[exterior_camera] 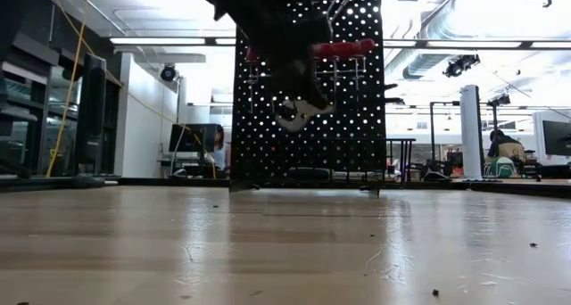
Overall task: Hang tools onto peg board
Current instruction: Put the black adjustable pliers into the wire basket on the peg board, then hang the black screwdriver on the peg board
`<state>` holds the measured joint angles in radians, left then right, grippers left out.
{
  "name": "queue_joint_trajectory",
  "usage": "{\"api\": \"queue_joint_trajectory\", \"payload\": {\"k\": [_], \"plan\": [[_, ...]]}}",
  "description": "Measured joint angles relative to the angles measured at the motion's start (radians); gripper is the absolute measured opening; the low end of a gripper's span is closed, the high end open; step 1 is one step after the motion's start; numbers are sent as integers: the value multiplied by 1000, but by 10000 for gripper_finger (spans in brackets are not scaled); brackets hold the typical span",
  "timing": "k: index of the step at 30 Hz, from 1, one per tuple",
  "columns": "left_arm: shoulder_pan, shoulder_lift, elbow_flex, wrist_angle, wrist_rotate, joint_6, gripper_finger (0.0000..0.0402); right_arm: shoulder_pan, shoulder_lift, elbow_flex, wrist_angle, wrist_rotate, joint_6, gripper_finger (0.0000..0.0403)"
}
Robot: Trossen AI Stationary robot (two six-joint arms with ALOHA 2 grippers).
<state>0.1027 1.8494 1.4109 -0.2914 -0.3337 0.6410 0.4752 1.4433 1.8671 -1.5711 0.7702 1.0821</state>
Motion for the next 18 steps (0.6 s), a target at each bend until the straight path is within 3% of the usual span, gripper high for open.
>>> {"api": "queue_joint_trajectory", "payload": {"k": [6, 18], "plan": [[10, 30, -4, -6, -27, -38, 19, 0, 0, 0, 0, 6, -5, 220], [0, 2, 12, -64, -14, -178, 173, 0, 0, 0, 0, 3, -17, 220]]}}
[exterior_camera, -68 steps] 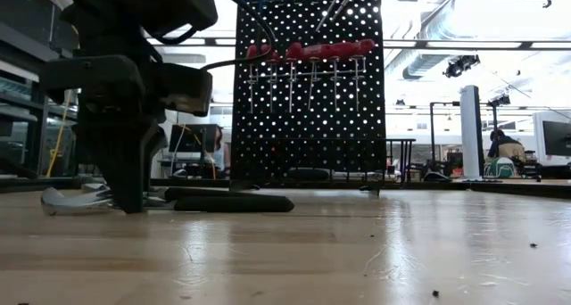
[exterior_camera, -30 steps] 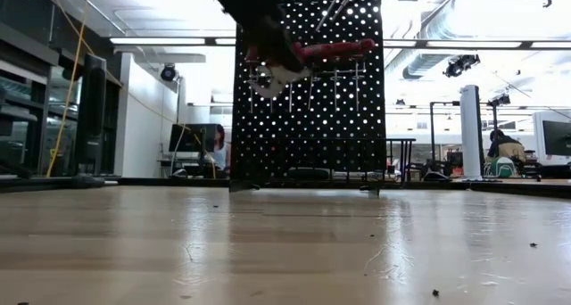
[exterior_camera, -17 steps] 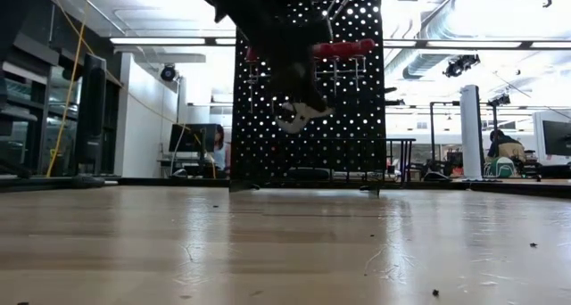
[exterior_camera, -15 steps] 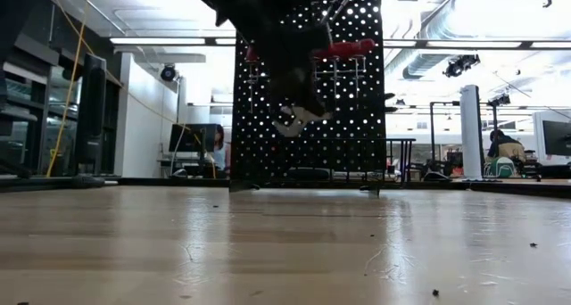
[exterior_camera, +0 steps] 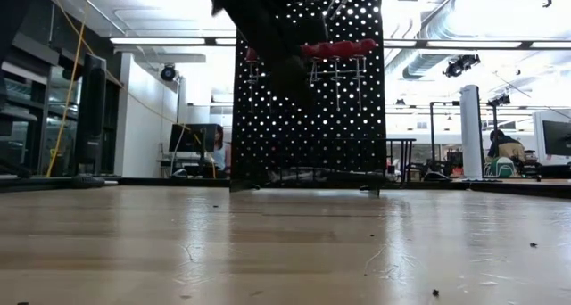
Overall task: Hang tools onto peg board
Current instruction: Hang the black screwdriver on the peg board
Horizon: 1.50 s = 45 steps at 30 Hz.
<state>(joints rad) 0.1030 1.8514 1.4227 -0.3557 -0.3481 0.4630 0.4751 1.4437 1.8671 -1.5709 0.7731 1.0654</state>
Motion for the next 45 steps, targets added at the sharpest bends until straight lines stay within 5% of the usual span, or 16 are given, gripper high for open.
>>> {"api": "queue_joint_trajectory", "payload": {"k": [5, 11, 20, 25, 37, 45], "plan": [[-44, -71, 55, -226, 106, -205, 189, 3, 0, 0, 0, -6, -48, 220], [-113, -248, -45, -229, 235, -459, 156, 3, 0, 0, 0, -5, -77, 220], [-228, -741, -626, -358, -34, -1043, 86, 3, 0, 0, 0, -34, -28, 220], [-58, -891, -780, -587, -6, -1330, 106, -2, 0, 0, 1, 6, 15, 220], [371, -853, -806, -531, -92, -1202, 252, -100, 0, 0, 11, 15, 47, 220], [669, -695, -806, -503, -105, -1209, 268, -169, 0, 0, 5, -7, 27, 220]]}}
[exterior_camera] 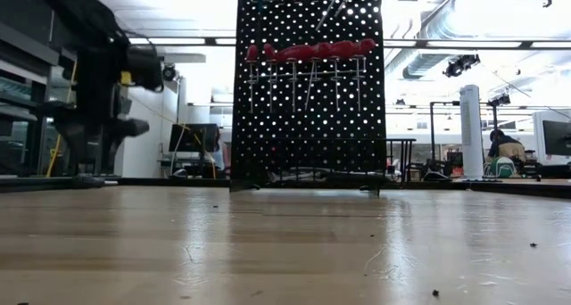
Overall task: Hang tools onto peg board
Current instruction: Hang the black screwdriver on the peg board
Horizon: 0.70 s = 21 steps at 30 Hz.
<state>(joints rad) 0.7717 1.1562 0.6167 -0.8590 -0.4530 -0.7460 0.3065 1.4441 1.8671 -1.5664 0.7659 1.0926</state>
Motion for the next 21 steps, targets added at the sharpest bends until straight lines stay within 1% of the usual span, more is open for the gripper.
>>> {"api": "queue_joint_trajectory", "payload": {"k": [5, 8, 12, 17, 19, 21], "plan": [[116, 116, 0, 108, 19, 49, 268, -29, 0, 0, 0, -33, -60, 220], [160, 186, 0, 199, 61, 76, 268, -34, 0, 0, -1, -43, -89, 220], [209, 272, 0, 268, 79, 68, 268, -34, 0, 0, -4, -44, -91, 220], [242, 351, 9, 285, 83, 48, 268, -34, 0, 0, -5, -53, -107, 220], [232, 358, 8, 299, 86, 64, 267, -34, 0, 0, -5, -56, -113, 220], [215, 361, 7, 306, 89, 67, 257, -34, 0, 0, -5, -56, -126, 220]]}}
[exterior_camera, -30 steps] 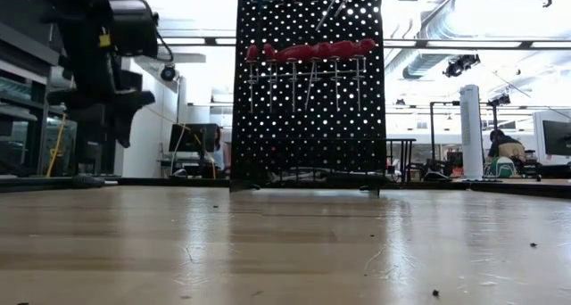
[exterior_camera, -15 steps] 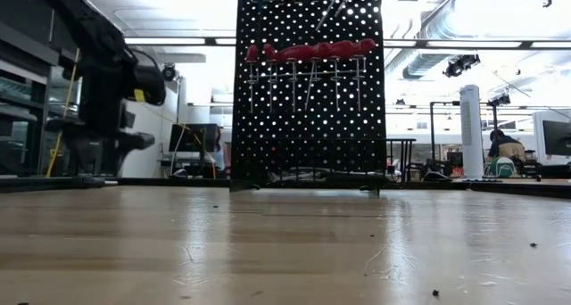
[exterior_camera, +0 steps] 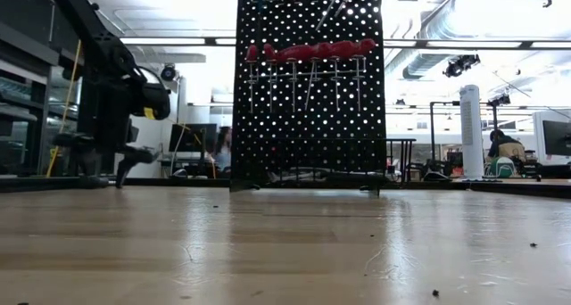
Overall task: Hang tools onto peg board
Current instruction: Hang the black screwdriver on the peg board
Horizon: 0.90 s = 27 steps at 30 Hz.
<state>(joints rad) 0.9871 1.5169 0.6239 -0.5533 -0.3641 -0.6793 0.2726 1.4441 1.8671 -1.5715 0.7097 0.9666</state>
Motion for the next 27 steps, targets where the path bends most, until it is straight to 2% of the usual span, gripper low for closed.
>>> {"api": "queue_joint_trajectory", "payload": {"k": [3, 7, 8, 11, 14, 19, 24, 27], "plan": [[-27, 3, -1, 0, 0, -4, 208, -5, 0, 0, 0, 6, -8, 220], [-64, 4, -1, -12, 42, -5, 74, -5, 0, 0, 0, 19, -7, 220], [-74, 1, 0, -18, 56, 7, 51, -5, 0, 0, 0, 19, -6, 220], [-116, -15, -2, -29, 91, 13, 54, -4, 0, 0, 0, 19, 4, 220], [-169, -56, -8, -56, 172, 37, 54, -2, 0, 0, 1, 19, 34, 220], [-285, -194, -18, -154, 287, 106, 54, -2, 0, 0, 46, 14, 37, 220], [-434, -396, -13, -251, 357, 142, 54, -2, 0, 0, 220, -16, -102, 220], [-536, -524, -10, -246, 467, 150, 53, -11, 11, 1, 384, -82, -264, 220]]}}
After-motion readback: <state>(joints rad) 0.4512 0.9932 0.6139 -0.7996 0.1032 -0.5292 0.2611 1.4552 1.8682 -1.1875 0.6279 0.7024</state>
